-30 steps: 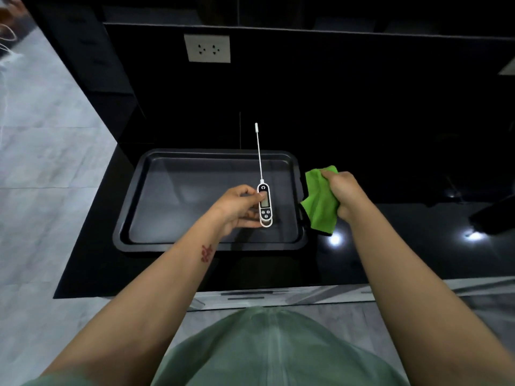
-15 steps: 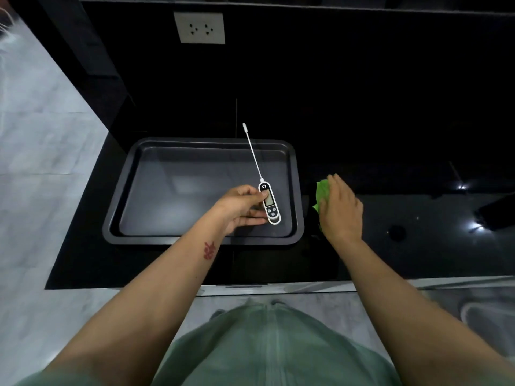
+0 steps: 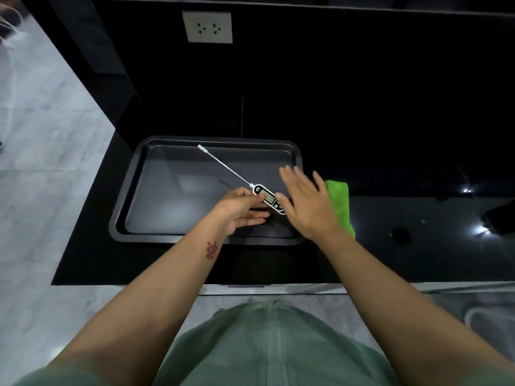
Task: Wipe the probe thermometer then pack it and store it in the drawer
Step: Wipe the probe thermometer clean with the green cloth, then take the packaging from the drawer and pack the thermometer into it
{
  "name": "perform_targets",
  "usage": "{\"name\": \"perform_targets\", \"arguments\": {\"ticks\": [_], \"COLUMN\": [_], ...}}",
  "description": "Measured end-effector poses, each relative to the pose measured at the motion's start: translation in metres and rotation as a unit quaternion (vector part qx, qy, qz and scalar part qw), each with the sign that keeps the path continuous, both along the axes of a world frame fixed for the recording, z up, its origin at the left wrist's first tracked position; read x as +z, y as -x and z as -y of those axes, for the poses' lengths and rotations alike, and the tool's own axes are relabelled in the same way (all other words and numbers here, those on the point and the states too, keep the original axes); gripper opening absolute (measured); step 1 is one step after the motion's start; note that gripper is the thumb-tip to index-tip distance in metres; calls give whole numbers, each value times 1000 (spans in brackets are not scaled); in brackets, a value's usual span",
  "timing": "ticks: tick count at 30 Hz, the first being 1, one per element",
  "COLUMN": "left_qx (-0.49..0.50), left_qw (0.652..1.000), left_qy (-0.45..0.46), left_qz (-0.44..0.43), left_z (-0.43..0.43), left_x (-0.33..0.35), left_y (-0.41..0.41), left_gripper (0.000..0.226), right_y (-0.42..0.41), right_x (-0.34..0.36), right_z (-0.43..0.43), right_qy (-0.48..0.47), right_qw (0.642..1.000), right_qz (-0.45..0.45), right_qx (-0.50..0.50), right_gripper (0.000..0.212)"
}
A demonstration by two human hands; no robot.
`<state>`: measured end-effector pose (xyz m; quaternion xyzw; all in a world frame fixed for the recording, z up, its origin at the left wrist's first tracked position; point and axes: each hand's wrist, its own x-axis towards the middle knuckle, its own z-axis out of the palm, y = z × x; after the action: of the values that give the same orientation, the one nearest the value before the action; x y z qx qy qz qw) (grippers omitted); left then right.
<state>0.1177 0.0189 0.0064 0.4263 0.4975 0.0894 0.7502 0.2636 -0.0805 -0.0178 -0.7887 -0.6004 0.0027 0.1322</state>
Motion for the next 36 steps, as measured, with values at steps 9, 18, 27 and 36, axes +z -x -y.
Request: {"name": "perform_targets", "arguments": {"ticks": [9, 18, 27, 36], "left_qx": [15, -263, -370, -341], "left_qw": [999, 697, 672, 675], "left_qy": [-19, -575, -516, -543], "left_qz": [-27, -338, -382, -364], "left_z": [-5, -12, -9, 5], "left_x": [-5, -36, -45, -46], "left_y": [21, 62, 80, 104], "left_gripper": [16, 54, 64, 66], "right_y": [30, 38, 52, 76], "right_x": [-10, -22, -22, -26], "right_z": [-19, -27, -19, 19], "right_qy": [90, 182, 203, 143], "right_qw": [992, 979, 979, 987], "right_qz": [-44, -7, 13, -13], "right_qx": [79, 94, 24, -69], "right_gripper": [50, 53, 57, 59]}}
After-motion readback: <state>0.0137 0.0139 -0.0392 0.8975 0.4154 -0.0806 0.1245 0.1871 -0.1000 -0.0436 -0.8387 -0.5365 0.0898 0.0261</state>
